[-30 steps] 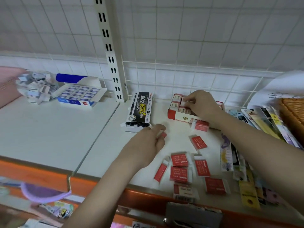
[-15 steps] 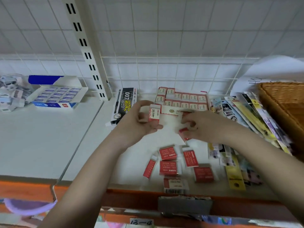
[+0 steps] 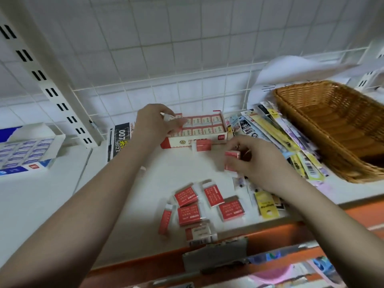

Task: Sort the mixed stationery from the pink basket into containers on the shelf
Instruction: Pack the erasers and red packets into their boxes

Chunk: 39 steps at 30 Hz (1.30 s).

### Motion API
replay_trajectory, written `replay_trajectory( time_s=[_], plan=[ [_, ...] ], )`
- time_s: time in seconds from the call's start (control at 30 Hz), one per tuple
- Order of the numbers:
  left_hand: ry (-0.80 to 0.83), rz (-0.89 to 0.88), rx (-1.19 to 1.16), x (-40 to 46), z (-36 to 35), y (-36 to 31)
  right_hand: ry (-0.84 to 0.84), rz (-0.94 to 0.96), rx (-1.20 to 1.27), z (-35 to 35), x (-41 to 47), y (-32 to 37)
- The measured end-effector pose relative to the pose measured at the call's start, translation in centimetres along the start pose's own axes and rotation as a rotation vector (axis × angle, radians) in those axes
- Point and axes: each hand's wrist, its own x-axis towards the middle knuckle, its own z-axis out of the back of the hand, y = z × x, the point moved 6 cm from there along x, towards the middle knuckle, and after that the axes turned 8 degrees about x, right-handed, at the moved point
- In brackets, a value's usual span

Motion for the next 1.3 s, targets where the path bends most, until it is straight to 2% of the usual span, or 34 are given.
replay_trajectory(
  time_s=[0.13,0.3,0.43,0.63,0.77,0.87,0.97,1.07,1.2,1.3],
  plan=[
    [-0.015,0.019,0.140,0.6,-1.4,0.2,-0.077,-0.012,0.081,0.7,-1.1,-0.7],
    [0.002,-0.097,0.321,-0.1,-2.0,0.1,-0.163,-0.021,0.172,1.6,-2.3,-1.0],
    [0.021,-0.196,0.582,-0.1,-2.0,-0.5,-0.229,0.031,0.195,2.6,-2.7,-0.2],
    [0.134,-0.324,0.786,0.1,-2.8,-0.4,-0.248,0.054,0.223,3.5,-2.2,0.0],
    [0.110,-0.216,0.682,-0.1,-2.4,-0.6,-0.247,0.102,0.224,3.8,-0.7,0.5],
    [0.029,-0.343,0.603,-2.1,-2.7,-2.2,-0.231,0.142,0.248,4.0,0.4,1.1],
    [0.140,-0.431,0.528,-4.4,-4.7,-2.8,-0.234,0.173,0.230,4.4,1.3,1.7],
    [0.143,-0.438,0.577,-4.9,-5.9,-2.4,-0.224,0.209,0.158,4.3,2.0,2.3],
    [0.135,-0.364,0.617,-4.9,-6.1,-2.0,-0.173,0.247,0.093,3.5,3.4,2.7],
    [0.116,-0.378,0.704,-5.3,-5.9,-1.9,-0.154,0.312,-0.103,2.4,4.9,3.0]
  ],
)
